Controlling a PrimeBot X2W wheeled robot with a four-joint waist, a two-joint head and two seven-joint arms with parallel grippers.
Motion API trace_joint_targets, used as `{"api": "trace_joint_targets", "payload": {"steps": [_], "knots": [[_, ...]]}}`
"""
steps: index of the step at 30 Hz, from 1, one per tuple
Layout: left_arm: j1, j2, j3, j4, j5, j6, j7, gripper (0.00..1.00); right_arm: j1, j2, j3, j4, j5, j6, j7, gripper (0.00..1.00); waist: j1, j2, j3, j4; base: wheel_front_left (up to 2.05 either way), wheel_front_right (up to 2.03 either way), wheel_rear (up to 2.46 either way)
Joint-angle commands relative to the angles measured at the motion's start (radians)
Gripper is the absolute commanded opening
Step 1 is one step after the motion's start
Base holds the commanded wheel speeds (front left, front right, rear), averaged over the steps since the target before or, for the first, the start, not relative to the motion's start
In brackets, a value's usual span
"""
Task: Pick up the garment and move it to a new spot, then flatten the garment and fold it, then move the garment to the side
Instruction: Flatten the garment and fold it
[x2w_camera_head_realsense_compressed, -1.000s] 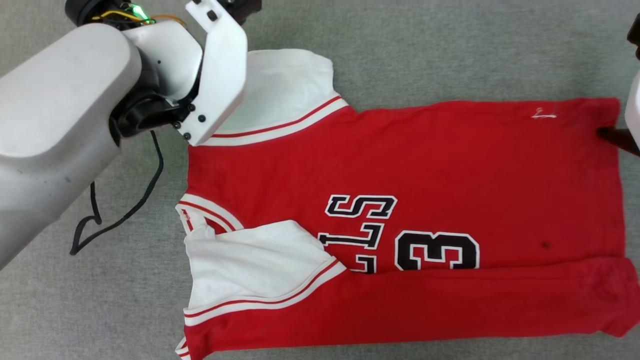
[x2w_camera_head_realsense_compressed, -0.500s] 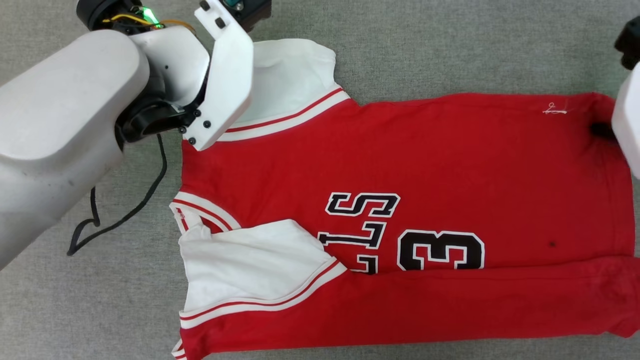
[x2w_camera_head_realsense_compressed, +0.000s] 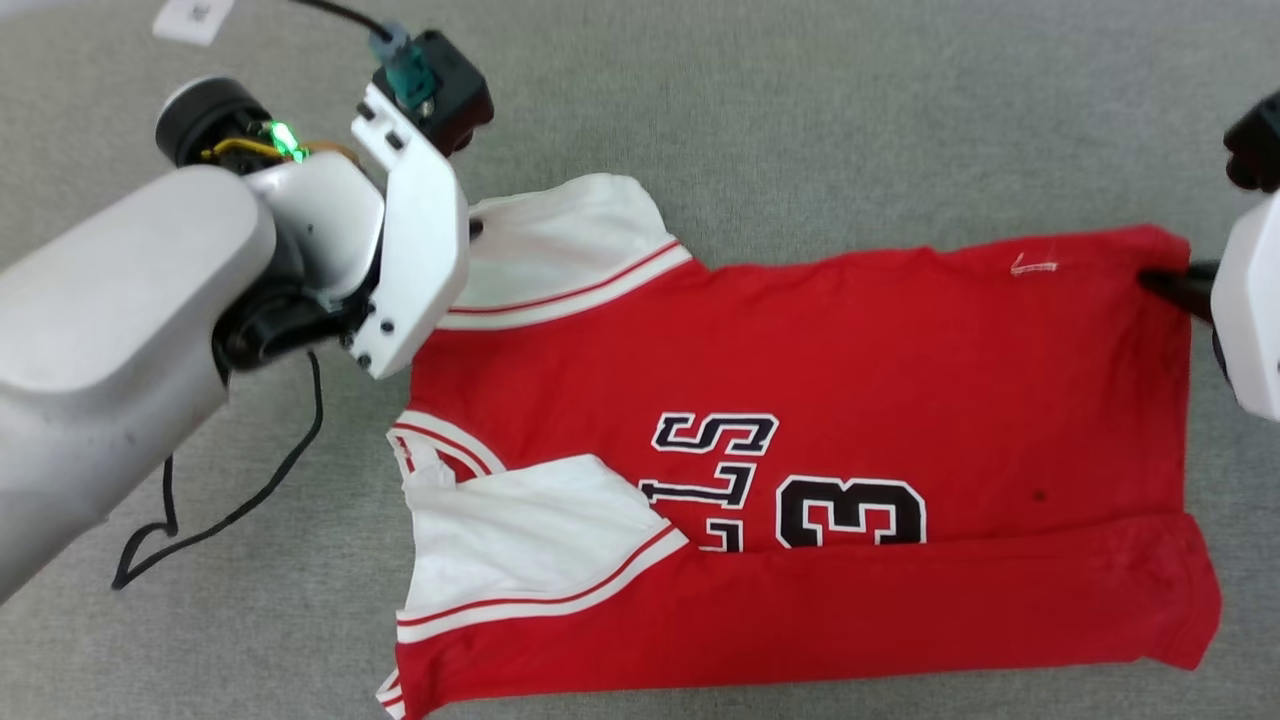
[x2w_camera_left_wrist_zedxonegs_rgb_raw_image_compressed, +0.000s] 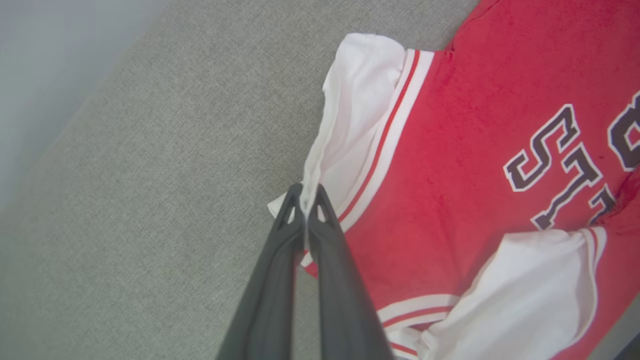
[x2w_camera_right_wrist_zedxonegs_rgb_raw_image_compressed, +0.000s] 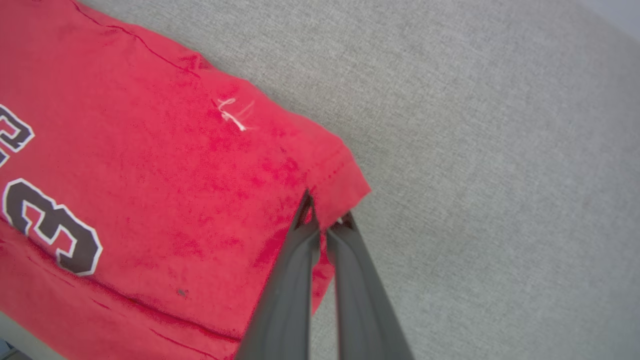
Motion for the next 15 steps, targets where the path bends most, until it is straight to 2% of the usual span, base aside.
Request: {"api": "trace_joint_targets", "payload": {"steps": [1,8,15], "knots": [[0.018,0.007,-0.003,-0.006,-0.003,0.001,-0.009,0.00,0.024,-0.011,0.001,-0.008,0.004,-0.001,-0.010,0.00,0.0000,0.0000,-0.049,0.001,0.00,0.00,0.00],[0.135,0.089,-0.009,-0.118,-0.014,0.016,-0.047,0.00,0.178,-0.078,-0.014,-0.076,0.029,-0.001,-0.086,0.00,0.0000,0.0000,-0.137,0.005,0.00,0.00,0.00],[0.275,0.182,-0.015,-0.269,-0.021,0.054,-0.040,0.00,0.318,-0.097,-0.034,-0.117,0.026,-0.001,-0.129,0.00,0.0000,0.0000,-0.194,0.007,0.00,0.00,0.00]]}}
